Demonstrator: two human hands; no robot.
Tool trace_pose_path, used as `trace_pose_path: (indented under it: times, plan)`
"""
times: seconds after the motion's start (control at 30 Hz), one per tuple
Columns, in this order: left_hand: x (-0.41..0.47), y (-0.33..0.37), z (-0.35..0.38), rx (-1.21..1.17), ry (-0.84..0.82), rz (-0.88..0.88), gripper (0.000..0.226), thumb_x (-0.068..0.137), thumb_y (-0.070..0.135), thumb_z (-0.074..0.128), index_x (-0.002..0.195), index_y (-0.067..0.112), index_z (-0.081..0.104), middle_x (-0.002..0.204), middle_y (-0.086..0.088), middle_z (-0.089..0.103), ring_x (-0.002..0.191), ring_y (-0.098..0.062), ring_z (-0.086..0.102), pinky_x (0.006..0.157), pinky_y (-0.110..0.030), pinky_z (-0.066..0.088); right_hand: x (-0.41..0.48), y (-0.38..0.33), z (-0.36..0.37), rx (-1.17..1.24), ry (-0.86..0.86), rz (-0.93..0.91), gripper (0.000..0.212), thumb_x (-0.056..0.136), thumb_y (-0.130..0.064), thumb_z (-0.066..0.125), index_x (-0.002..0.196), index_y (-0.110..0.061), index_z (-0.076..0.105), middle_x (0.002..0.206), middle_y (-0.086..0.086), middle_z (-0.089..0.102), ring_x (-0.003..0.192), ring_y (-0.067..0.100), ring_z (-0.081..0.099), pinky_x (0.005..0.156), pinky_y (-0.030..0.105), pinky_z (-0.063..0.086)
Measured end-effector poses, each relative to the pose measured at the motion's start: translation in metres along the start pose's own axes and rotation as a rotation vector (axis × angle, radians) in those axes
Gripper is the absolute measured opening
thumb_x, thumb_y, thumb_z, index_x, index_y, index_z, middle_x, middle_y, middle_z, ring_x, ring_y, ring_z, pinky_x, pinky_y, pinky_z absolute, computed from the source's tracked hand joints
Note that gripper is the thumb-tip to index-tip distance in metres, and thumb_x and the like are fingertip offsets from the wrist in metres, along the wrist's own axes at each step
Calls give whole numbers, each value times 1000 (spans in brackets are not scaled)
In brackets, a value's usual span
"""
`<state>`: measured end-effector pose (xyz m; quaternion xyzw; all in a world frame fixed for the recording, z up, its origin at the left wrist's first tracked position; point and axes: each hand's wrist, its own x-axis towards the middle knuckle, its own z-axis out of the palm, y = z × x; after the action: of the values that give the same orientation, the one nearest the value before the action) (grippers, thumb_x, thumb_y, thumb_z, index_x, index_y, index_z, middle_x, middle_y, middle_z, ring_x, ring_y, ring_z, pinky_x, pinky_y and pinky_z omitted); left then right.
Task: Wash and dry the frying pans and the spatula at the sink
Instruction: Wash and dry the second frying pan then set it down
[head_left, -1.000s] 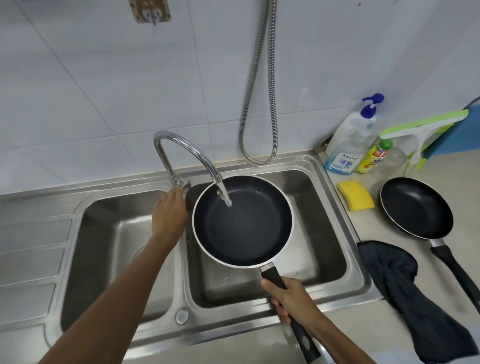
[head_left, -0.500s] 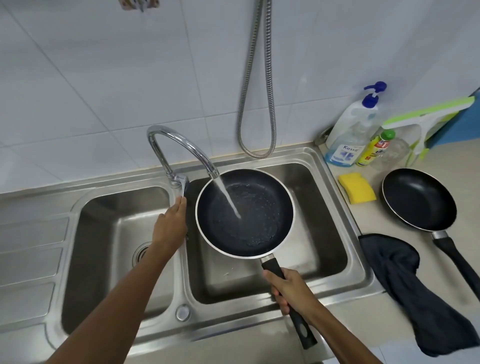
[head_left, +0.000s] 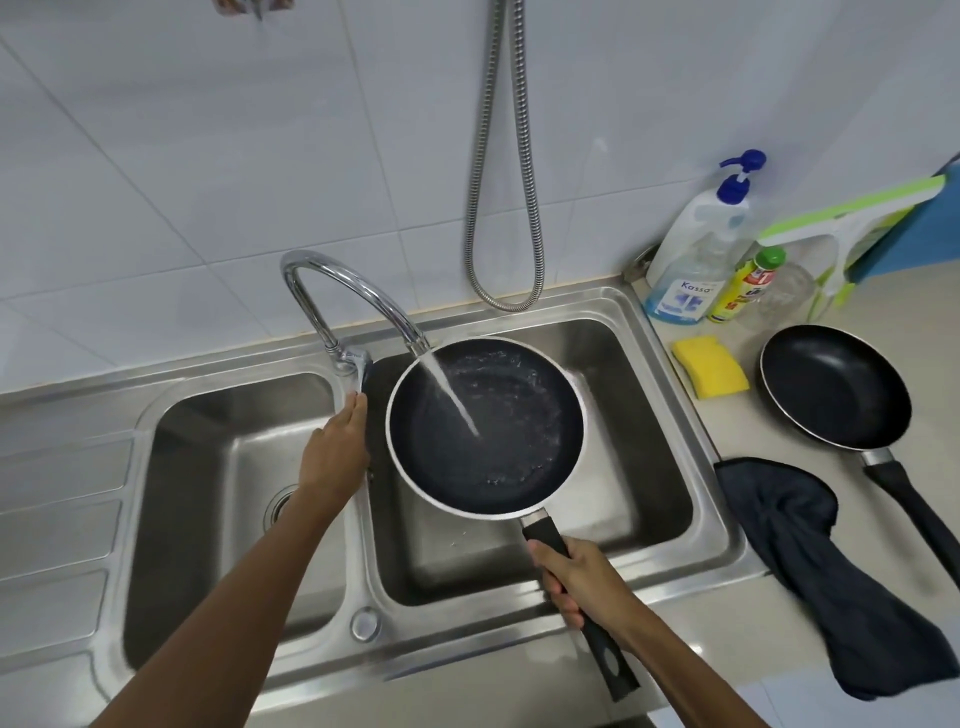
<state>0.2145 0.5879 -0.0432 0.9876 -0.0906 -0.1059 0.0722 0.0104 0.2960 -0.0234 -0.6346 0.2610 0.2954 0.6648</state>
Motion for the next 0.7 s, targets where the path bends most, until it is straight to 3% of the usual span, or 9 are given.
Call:
trace_pose_path:
  times: [0.17,0.33,0.5,0.6,0.7]
  plan:
    - [-1,0,6,-13,36,-12,69,93,-8,51,156,8,30,164,-11,31,125,-40,60,99,-50,51,-17,17,-23,-21,14,16,34,97,-38,65,86,-6,58,61,8,46,43,16,36,41,25,31]
    - [-3,8,3,-29,6,-39,76,86,-14,51,156,2,28,165,-16,29,130,-42,55,101,-50,48,-8,3,-38,-3,96,-3,33,99,-34,63,83,-8,50,56,4,45,41,14,36,42,26,31]
    - [-2,12,-5,-13,37,-49,51,104,9,48,153,5,37,158,-15,41,124,-43,60,98,-51,50,1,-10,-26,-29,45,-14,35,99,-35,63,81,-9,49,55,2,44,42,14,37,43,27,33]
    - [0,14,-13,-11,106,-46,37,101,14,56,137,9,53,135,-16,63,103,-45,68,84,-52,55,-5,-1,-20,-70,-8,-18,35,98,-37,64,80,-11,51,59,5,45,43,14,37,42,26,33]
    - [5,14,-21,-6,172,-64,30,96,16,64,126,14,64,116,-13,73,95,-42,71,77,-50,57,-12,8,-24,-63,-6,-4,37,97,-36,66,76,-11,49,58,6,43,41,16,34,40,24,29]
